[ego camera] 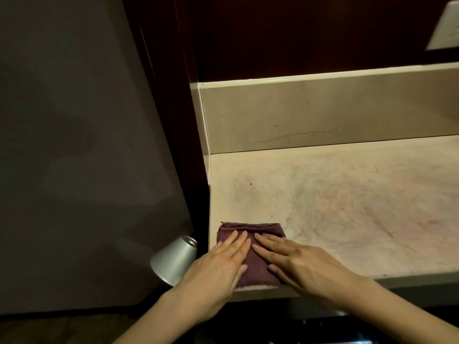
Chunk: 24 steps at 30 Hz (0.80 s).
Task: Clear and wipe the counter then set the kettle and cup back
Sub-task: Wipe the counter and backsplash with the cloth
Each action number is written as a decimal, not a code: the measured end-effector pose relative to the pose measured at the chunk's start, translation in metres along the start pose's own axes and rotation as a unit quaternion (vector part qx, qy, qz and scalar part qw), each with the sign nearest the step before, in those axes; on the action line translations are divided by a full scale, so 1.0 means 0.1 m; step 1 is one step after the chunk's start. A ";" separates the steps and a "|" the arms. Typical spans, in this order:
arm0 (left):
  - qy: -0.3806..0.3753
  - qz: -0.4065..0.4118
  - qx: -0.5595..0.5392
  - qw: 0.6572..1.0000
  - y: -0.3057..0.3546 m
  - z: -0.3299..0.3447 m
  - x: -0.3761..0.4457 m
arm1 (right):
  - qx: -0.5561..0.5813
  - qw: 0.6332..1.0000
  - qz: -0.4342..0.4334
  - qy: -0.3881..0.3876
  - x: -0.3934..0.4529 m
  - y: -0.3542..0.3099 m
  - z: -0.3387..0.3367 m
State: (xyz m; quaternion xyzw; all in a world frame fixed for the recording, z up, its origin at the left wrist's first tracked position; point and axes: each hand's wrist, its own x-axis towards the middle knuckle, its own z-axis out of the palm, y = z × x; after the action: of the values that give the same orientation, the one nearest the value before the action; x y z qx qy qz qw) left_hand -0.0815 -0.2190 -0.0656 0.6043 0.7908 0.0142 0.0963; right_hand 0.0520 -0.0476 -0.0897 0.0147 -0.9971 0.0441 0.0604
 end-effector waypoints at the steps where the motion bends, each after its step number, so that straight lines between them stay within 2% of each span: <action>1: -0.002 -0.014 0.012 1.000 -0.02 -0.01 0.09 | -0.005 1.000 -0.007 0.003 0.09 0.07 -0.02; 5: -0.012 -0.088 0.021 0.996 -0.13 -0.10 0.47 | 0.003 0.999 -0.040 -0.028 0.52 0.34 -0.12; 9: -0.035 -0.166 0.055 0.984 -0.27 -0.22 0.90 | -0.054 0.996 -0.073 -0.022 0.98 0.68 -0.11; 12: -0.055 -0.204 0.069 0.975 -0.40 -0.29 1.26 | -0.046 0.994 -0.102 -0.020 1.30 0.93 -0.09; 18: -0.076 -0.225 0.088 0.967 -0.72 -0.49 1.83 | -0.009 0.997 -0.074 -0.037 1.84 1.33 -0.01; 24: -0.093 -0.260 0.049 0.960 -1.03 -0.69 2.12 | 0.017 0.995 -0.069 -0.067 2.28 1.52 -0.05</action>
State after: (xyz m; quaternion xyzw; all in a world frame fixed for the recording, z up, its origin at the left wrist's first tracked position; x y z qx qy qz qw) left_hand -0.2442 -0.0372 -0.0407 0.3803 0.9080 -0.1065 0.1401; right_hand -0.1785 0.0985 -0.0703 0.0872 -0.9946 0.0560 -0.0041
